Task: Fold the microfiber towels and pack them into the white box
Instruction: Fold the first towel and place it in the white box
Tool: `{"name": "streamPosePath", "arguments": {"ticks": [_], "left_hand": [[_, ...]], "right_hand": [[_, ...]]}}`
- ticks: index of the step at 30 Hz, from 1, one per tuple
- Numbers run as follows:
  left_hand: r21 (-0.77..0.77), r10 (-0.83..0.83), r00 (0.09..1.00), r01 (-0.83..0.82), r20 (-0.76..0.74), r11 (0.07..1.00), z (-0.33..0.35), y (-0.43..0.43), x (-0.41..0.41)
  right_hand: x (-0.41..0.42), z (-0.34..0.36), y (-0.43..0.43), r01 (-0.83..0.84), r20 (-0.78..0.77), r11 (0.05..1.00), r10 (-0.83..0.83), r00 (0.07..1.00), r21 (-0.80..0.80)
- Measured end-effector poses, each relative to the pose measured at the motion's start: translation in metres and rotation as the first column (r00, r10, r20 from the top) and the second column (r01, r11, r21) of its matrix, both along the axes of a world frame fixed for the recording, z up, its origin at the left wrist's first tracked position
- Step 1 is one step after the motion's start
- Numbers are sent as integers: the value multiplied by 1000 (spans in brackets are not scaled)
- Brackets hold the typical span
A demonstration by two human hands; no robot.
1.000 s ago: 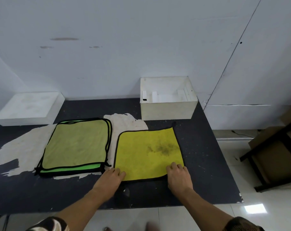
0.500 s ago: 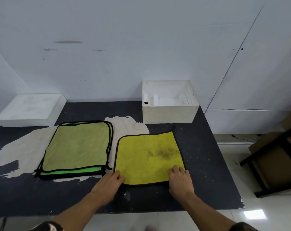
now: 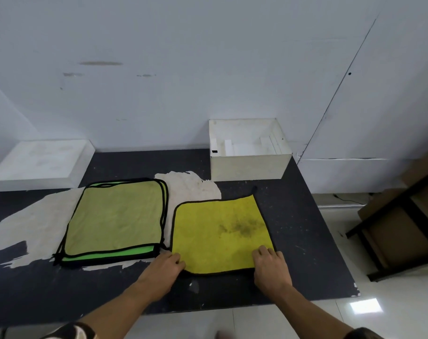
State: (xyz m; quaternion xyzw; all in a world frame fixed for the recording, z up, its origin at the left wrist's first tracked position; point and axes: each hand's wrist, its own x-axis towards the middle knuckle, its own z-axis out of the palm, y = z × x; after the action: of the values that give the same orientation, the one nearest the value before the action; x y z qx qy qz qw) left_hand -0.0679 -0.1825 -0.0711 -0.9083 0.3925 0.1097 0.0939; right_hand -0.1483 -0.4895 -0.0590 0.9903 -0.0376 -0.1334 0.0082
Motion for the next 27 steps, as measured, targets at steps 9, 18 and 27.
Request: {"name": "streamPosePath", "arguments": {"ticks": [9, 18, 27], "left_hand": [[-45, 9, 993, -14, -116, 999, -1, 21, -20], [-380, 276, 866, -443, -417, 812, 35, 6, 21], [-409, 552, 691, -722, -467, 558, 39, -21, 63]], "right_hand": [[-16, 2, -3, 19, -35, 994, -15, 999, 110], [33, 33, -27, 249, 36, 831, -307, 951, 498], [83, 25, -54, 475, -53, 644, -560, 827, 600]]}}
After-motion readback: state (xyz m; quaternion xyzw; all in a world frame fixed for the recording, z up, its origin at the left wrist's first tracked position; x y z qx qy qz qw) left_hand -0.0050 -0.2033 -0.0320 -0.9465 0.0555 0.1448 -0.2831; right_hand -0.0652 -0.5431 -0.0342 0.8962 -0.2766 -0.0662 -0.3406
